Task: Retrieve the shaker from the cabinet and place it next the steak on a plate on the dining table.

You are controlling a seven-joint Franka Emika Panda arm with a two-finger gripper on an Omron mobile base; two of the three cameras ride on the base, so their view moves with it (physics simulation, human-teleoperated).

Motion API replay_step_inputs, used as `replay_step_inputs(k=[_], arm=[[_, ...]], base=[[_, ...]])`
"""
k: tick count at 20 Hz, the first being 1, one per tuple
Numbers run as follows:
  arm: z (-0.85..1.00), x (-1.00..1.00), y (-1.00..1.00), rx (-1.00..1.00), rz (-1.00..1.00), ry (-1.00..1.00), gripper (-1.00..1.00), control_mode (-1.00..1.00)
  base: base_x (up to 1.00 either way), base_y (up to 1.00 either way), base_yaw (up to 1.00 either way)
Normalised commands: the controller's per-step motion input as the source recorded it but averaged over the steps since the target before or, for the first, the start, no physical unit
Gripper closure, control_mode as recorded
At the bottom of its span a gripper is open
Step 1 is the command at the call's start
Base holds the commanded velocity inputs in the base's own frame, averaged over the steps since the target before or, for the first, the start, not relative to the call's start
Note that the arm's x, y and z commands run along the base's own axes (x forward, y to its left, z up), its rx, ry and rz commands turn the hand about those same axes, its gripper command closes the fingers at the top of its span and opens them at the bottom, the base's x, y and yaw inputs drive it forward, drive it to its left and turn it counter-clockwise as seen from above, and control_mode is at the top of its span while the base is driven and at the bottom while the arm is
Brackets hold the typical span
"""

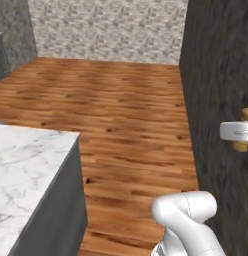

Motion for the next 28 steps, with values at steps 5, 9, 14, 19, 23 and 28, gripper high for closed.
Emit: replay_step_inputs(k=[5,9,14,19,23,28], arm=[[0.0,0.0,0.0,0.0,0.0,0.0,1.0,1.0],[0.0,0.0,0.0,0.0,0.0,0.0,1.0,1.0],[0.0,0.0,0.0,0.0,0.0,0.0,1.0,1.0],[0.0,0.0,0.0,0.0,0.0,0.0,1.0,1.0],[0.0,0.0,0.0,0.0,0.0,0.0,1.0,1.0],[0.0,0.0,0.0,0.0,0.0,0.0,1.0,1.0]], base=[[1.0,-0.95,0.36],[1.0,-0.9,0.38],[1.0,-0.85,0.39],[1.0,-0.74,0.42],[1.0,-0.75,0.4],[1.0,-0.75,0.4]])
